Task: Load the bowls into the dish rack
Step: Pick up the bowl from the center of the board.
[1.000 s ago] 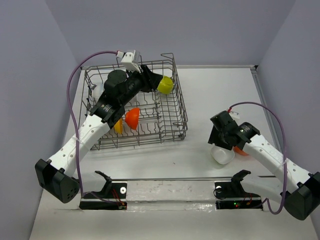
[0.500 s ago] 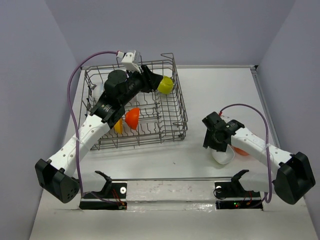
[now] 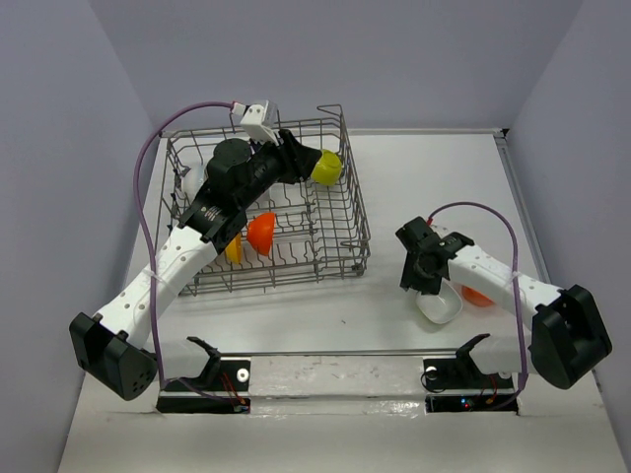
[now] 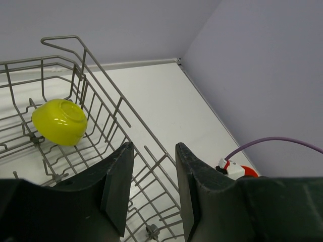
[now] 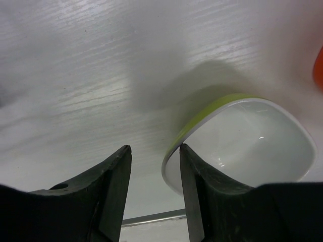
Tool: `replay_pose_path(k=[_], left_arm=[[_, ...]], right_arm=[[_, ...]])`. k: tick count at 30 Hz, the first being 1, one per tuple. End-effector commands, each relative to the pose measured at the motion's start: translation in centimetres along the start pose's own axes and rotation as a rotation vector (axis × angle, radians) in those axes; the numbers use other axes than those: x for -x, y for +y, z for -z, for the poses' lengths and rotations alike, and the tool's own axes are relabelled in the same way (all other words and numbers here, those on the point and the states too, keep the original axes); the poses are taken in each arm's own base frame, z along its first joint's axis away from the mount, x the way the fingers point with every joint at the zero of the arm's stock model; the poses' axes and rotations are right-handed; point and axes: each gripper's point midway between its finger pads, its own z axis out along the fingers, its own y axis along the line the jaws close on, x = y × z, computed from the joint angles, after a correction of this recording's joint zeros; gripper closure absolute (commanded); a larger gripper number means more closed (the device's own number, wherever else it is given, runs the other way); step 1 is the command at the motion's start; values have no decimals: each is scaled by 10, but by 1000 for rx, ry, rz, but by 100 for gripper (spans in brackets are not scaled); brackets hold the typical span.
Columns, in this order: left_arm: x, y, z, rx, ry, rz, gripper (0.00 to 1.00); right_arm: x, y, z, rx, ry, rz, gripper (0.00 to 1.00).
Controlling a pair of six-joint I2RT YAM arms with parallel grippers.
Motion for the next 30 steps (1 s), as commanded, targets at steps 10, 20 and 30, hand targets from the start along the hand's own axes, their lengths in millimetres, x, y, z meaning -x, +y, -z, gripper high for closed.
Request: replay_pose_path(k=[10,20,30], left_arm=[[14,-11,8,-36,-48,-21,52],[13,-11,8,-34,-45,-24,52],[12,-9,6,-28,-43,-27,52]], right_arm=[[4,7,-7,41,14,4,58],[-2,7,-14,45,67,11,71],[7,11,-6,73,40,9,99]])
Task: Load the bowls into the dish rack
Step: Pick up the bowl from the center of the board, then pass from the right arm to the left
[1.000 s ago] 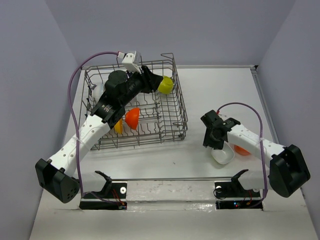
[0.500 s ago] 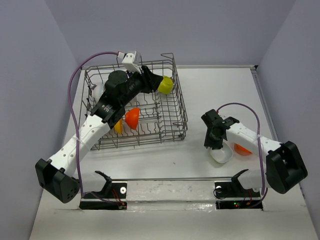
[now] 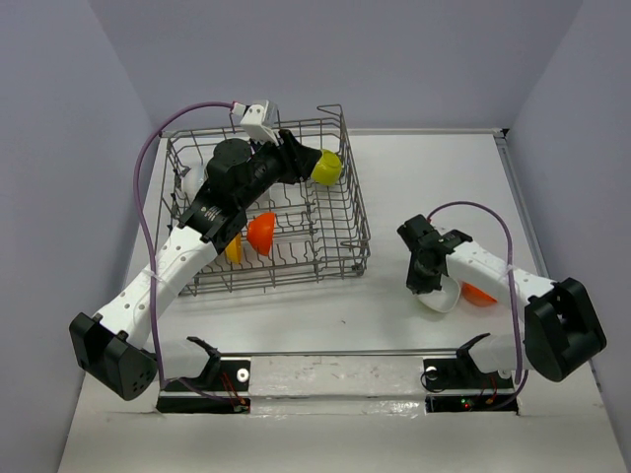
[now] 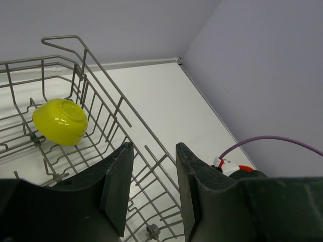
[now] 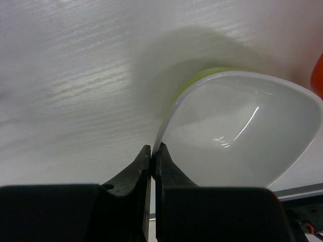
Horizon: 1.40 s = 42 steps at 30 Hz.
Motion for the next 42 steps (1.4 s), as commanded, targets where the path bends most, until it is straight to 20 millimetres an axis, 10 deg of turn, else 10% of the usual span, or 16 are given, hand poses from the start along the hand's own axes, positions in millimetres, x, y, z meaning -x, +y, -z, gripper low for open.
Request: replay_pose_path(k=[1,10,27,42], left_arm=[[12,-8,5,-27,-44,-25,52],[9,-9,2,-33,-34,-17,52],[8,-41,0,-213,-5,87,51],[17,-94,13,-555,27,316,50]], right_arm=[[14,9,9,53,-42,-13,99],[71,30,80,174,-239,-49,99],[166,60,313,605,-729,-146,99],[163,140,480,1419,-818,-49,99]])
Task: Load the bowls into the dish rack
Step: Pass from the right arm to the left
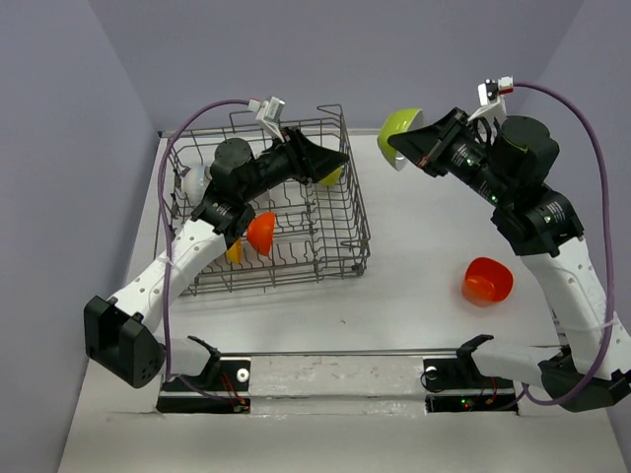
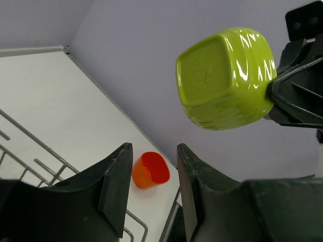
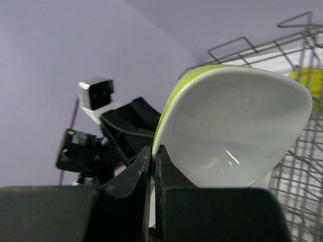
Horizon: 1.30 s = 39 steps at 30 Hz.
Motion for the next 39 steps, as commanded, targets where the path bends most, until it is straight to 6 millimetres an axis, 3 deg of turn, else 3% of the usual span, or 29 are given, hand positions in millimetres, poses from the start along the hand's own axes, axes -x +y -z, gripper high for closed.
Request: replay_pose_path(k=[1,9,12,14,15,17,23,30,33,39], left_arm=[[12,-39,4,-186,-21,53,50],[26,-59,26,-405,-54,183,48],[25,-76,41,-569,-57,273,48],[23,-74,42,-625,-58,332,49],[25,-87,53,-705,-63,344,49],[28,-92,60,-775,-82,365,49],[32,-103,56,-777,-79,343,48],[41,-116,63,-854,-71,366,47],[45,-123,72,-911,-74,390,47],[56,-145,94,-1068,-105,428,47]], right_arm=[[32,86,23,388,-88,-27,99],[54,145,78,680,-186,0,99],[53,154,90,775,-196,-19,99],[49,150,89,797,-198,-48,99],[52,155,95,834,-214,-62,99],[52,156,94,872,-222,-82,99],[42,157,85,938,-176,-69,99],[27,166,104,1125,-124,-58,99],[22,172,127,1271,-119,-51,99],[17,168,132,1379,-106,-83,99]])
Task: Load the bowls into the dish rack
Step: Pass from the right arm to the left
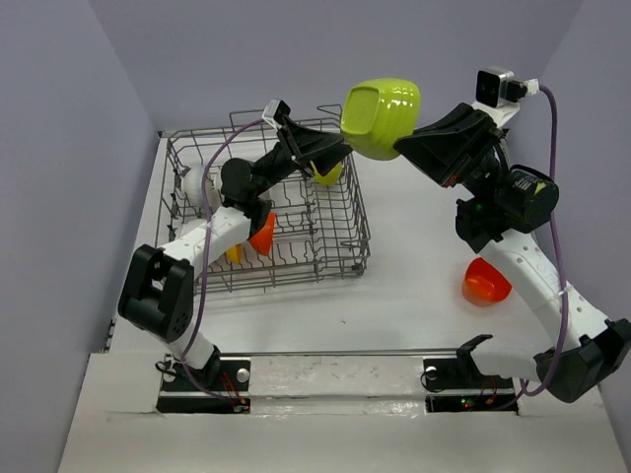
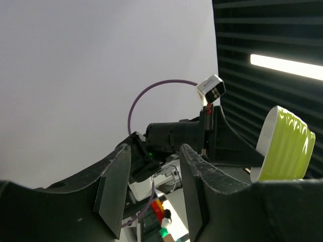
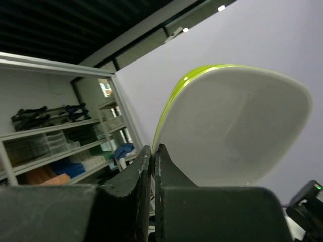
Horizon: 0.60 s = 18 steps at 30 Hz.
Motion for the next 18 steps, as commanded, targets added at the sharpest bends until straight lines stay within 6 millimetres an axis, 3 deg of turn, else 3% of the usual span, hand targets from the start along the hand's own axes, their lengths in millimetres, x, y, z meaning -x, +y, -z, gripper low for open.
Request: replay_pose_path(k=[1,7,18], left_arm=[[-77,-131,36,-610,207,-329,47],[-87,-161,38,-764,206,-321,48],[-105,-194,49,-893,186,-331,49]], right_arm=[[-2,42,8,219,-2,33,99],[2,46,10,296,-25,8,99],[21,79,-4,334,-72,118,99]])
